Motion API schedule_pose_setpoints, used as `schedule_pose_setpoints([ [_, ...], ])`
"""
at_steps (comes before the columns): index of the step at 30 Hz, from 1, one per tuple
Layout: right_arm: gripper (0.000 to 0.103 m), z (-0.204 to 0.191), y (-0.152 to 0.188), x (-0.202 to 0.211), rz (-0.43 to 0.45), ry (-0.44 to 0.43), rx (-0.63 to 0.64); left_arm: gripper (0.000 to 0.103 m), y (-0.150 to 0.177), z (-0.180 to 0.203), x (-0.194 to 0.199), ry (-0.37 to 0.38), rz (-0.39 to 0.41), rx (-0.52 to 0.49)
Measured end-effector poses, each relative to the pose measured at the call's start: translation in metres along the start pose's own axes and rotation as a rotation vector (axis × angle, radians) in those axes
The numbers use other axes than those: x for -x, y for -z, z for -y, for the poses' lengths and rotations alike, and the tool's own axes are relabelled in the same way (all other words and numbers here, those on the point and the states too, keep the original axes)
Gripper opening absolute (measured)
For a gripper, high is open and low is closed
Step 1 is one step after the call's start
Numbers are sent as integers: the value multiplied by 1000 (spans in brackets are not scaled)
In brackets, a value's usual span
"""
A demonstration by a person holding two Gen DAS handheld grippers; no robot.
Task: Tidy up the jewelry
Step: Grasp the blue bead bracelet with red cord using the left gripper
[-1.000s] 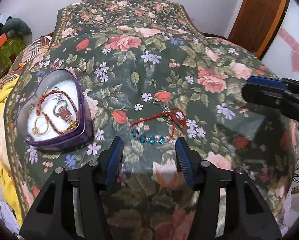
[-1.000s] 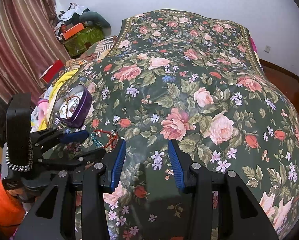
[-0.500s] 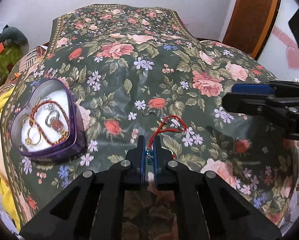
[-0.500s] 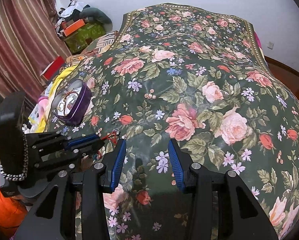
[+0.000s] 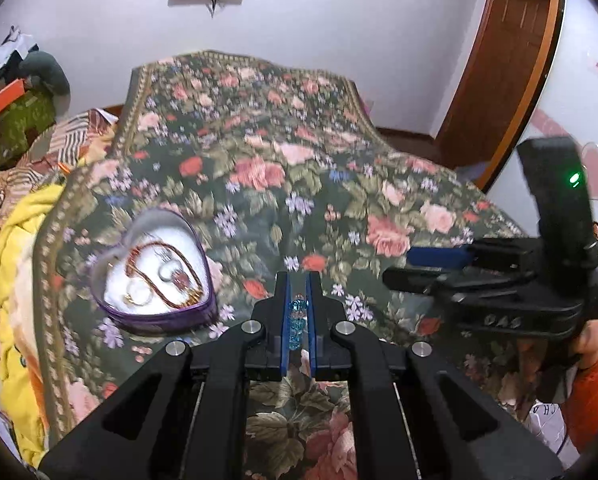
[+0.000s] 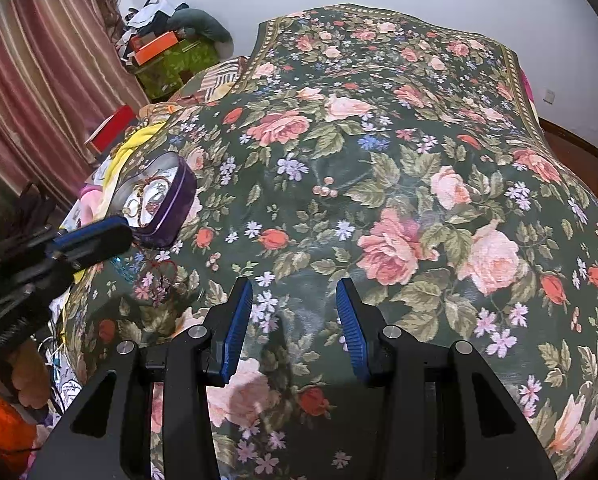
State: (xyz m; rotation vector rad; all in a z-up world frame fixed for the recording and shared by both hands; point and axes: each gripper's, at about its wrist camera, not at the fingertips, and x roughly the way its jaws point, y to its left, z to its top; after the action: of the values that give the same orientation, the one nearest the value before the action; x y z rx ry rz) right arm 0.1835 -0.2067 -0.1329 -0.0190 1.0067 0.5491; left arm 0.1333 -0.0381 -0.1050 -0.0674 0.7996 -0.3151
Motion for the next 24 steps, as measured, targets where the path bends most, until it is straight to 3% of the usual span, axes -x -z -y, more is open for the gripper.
schedule_pose_setpoints([
  [6,40,-15,0,-8,-16,-20,27,6,4,-8,11,-7,5,9],
  [24,40,-73,14,-44,-123,-74,154,6,63,-73,6,-68,-133,177],
])
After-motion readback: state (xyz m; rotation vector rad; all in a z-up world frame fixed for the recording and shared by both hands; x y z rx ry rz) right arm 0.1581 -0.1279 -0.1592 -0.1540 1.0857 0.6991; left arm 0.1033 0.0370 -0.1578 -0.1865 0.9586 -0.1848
